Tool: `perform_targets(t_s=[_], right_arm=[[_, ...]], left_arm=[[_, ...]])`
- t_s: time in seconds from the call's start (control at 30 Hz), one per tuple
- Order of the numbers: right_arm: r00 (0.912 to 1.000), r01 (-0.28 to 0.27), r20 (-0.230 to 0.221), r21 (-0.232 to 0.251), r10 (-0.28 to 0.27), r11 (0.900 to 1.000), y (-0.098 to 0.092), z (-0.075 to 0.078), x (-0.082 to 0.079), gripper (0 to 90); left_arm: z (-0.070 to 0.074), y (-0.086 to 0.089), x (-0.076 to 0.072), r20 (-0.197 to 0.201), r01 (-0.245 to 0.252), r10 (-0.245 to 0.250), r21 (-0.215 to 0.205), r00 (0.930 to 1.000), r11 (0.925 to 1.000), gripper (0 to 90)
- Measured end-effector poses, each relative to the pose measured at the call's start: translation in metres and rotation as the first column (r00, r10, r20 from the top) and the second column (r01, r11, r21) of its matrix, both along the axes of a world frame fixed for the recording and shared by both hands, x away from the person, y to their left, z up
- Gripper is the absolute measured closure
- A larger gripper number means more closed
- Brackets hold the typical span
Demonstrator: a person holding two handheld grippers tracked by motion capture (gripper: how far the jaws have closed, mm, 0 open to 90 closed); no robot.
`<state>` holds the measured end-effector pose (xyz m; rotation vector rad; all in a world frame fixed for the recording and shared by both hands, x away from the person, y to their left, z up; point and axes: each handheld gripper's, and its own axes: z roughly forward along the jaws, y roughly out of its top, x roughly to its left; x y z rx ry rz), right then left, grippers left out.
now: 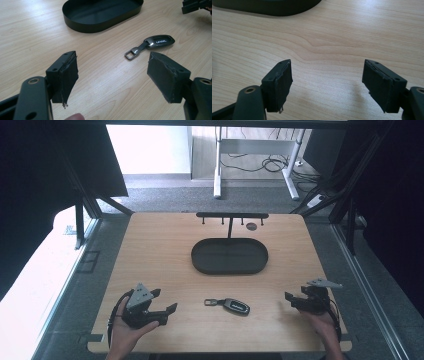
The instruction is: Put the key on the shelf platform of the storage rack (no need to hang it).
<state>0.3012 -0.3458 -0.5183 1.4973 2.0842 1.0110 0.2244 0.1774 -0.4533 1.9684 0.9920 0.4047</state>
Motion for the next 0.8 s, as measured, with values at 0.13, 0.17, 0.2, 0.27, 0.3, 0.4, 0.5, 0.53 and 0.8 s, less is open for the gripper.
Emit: perform_targets(t_s=[0.13,0.17,0.2,0.27,0.3,0.4,0.5,0.53,0.8], right_arm=[[1.0000,-0.004,0.003,0.008,0.004,1.000,-0.002,0.002,0.000,26.0],[0.9999,-0.014,-0.009,0.016,0.014,1.000,-0.003,0.002,-0.001,29.9],[0.9993,-0.026,-0.025,0.022,0.027,0.999,-0.003,0.003,-0.001,30.6],[0.9986,-0.042,-0.032,0.022,0.042,0.999,-0.003,0.004,-0.001,30.6],[0.9978,-0.061,-0.024,-0.004,0.061,0.998,-0.001,0.007,-0.002,31.1],[0.9951,-0.096,-0.027,-0.015,0.095,0.995,0.001,0.012,-0.002,31.0],[0.9925,-0.118,-0.031,-0.016,0.118,0.993,0.004,0.017,-0.002,31.4],[0.9909,-0.130,-0.039,-0.021,0.129,0.991,0.005,0.018,-0.001,31.4],[0.9754,-0.209,-0.085,-0.065,0.203,0.976,0.015,0.045,0.003,32.7]], left_arm=[[-0.001,0.001,0.001,-0.005,-0.006,0.006,-0.003,1.0000,1.0000,25.0],[-0.001,0.002,0.001,-0.006,-0.006,0.006,-0.003,1.0000,1.0000,25.0],[-0.001,0.003,0.001,-0.006,-0.006,0.006,-0.004,1.0000,1.0000,25.0],[-0.001,0.004,0.000,-0.007,-0.007,0.007,-0.003,0.9999,1.0000,24.9],[0.001,0.006,0.000,-0.005,-0.013,0.013,-0.007,0.9999,0.9999,24.9],[0.004,0.010,0.000,-0.004,-0.023,0.023,-0.015,0.9997,0.9996,24.8],[0.004,0.013,0.001,-0.011,-0.033,0.033,-0.019,0.9994,0.9993,24.8],[0.004,0.013,0.001,-0.011,-0.033,0.033,-0.019,0.9994,0.9993,24.8],[0.005,0.015,0.000,-0.022,-0.015,0.015,-0.021,0.9997,0.9997,24.5]])
